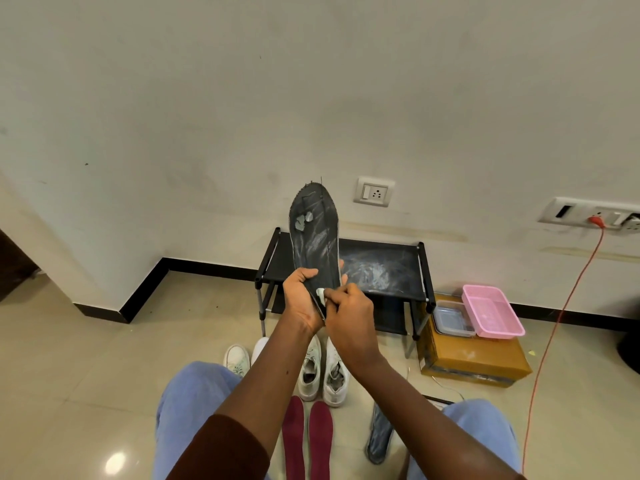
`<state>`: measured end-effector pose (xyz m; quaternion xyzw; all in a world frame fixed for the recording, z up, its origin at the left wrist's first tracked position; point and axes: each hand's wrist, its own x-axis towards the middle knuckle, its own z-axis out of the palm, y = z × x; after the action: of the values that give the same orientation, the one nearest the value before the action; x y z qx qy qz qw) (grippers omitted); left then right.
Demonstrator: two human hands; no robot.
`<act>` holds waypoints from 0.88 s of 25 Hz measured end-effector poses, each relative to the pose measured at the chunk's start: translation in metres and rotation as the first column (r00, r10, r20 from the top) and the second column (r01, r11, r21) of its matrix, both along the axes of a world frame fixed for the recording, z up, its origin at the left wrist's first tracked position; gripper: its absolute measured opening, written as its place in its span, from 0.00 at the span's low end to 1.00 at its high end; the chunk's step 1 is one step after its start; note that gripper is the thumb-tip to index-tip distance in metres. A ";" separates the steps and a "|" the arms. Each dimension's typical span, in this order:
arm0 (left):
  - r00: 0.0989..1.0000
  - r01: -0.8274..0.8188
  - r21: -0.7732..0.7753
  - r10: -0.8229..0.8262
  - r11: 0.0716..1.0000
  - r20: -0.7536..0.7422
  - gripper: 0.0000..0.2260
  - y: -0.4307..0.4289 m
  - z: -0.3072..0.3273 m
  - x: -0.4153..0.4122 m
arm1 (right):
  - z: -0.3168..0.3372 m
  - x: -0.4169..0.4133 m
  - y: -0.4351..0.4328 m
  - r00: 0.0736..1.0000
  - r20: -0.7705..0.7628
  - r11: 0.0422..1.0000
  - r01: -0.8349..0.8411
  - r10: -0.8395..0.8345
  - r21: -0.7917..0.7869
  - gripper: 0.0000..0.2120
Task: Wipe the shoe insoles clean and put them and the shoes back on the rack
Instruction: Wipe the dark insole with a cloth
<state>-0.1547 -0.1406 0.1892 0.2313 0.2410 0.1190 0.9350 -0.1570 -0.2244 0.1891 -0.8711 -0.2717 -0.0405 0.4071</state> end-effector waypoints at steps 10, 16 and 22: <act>1.000 0.010 0.019 -0.010 1.000 0.003 0.18 -0.001 0.005 -0.008 | 0.014 0.041 0.009 0.999 -0.054 0.996 -0.015 0.010 -0.087 0.12; 0.984 -0.121 -0.071 0.129 0.990 0.126 0.22 0.007 -0.006 0.004 | -0.001 0.019 -0.008 0.995 -0.082 0.986 -0.070 0.058 -0.154 0.12; 0.983 -0.087 -0.077 0.098 0.993 0.156 0.28 0.007 -0.010 -0.001 | -0.001 0.015 -0.014 0.994 -0.095 0.987 -0.074 0.060 -0.145 0.11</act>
<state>-0.1554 -0.1336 0.1796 0.1767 0.1801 0.1718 0.9523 -0.1416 -0.2381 0.1879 -0.8902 -0.2843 0.0331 0.3543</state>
